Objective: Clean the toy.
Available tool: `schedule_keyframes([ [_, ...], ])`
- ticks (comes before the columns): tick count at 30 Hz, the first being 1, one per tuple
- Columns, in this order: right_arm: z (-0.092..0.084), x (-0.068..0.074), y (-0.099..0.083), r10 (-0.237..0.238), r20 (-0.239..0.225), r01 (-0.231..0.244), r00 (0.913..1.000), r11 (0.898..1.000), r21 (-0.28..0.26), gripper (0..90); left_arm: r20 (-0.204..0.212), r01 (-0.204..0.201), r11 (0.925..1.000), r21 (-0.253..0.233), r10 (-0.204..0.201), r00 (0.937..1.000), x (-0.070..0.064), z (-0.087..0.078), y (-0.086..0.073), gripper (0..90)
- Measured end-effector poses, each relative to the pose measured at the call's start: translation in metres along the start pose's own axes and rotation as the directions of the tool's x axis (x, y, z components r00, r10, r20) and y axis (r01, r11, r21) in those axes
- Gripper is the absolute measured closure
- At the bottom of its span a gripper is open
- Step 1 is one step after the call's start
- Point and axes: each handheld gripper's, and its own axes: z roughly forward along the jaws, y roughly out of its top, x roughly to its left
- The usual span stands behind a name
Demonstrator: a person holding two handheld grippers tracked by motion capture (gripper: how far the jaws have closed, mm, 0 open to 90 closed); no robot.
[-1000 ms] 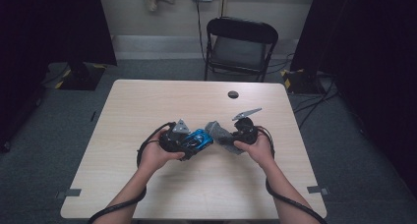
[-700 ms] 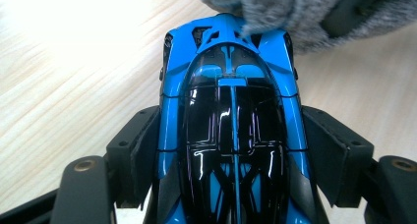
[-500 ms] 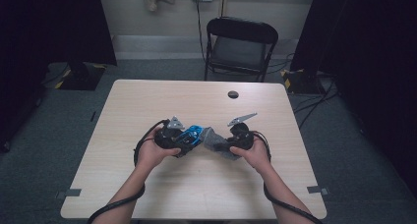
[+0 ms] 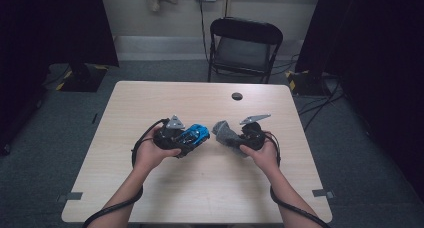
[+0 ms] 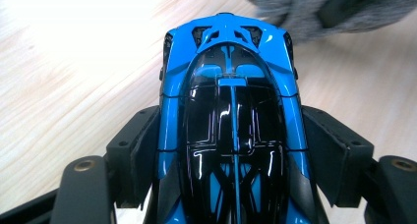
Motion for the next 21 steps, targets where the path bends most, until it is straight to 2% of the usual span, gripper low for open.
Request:
schedule_keyframes([
  [2,0.003,0.001,0.000,-0.009,0.024,0.008,0.9997,1.000,0.007,69.3,0.010,-0.008,1.0000,-0.004,0.009,0.9999,-0.004,0.000,0.005,28.1],
  [6,0.009,0.003,-0.001,0.000,0.024,0.000,0.9997,1.000,0.014,69.3,0.010,-0.020,0.9997,-0.012,0.020,0.9998,-0.007,0.001,0.010,28.0],
  [7,0.013,0.006,-0.002,0.014,-0.001,-0.014,0.9999,1.000,0.001,69.2,0.014,-0.020,0.9997,-0.014,0.020,0.9997,-0.010,0.003,0.013,28.1],
  [9,0.014,0.008,-0.002,0.009,0.001,-0.009,1.0000,1.000,0.004,69.3,0.012,-0.027,0.9996,-0.010,0.027,0.9996,-0.010,0.004,0.015,28.1],
  [10,0.019,0.013,-0.001,-0.002,-0.013,0.002,0.9999,1.000,0.021,69.2,0.009,-0.019,0.9998,-0.012,0.019,0.9998,-0.010,0.006,0.016,28.1],
  [13,0.023,0.018,0.000,-0.010,-0.032,0.011,0.9994,1.000,0.020,69.3,0.011,-0.011,0.9999,-0.008,0.011,0.9999,-0.009,0.008,0.016,28.0],
  [16,0.027,0.022,0.000,-0.018,-0.044,0.019,0.9989,0.999,0.026,69.2,-0.006,-0.005,1.0000,0.001,0.005,1.0000,-0.006,0.011,0.015,28.0],
  [21,0.032,0.030,-0.001,-0.033,-0.059,0.035,0.9977,0.999,0.039,69.3,0.005,0.006,1.0000,0.005,-0.006,1.0000,-0.006,0.014,0.015,28.1],
])
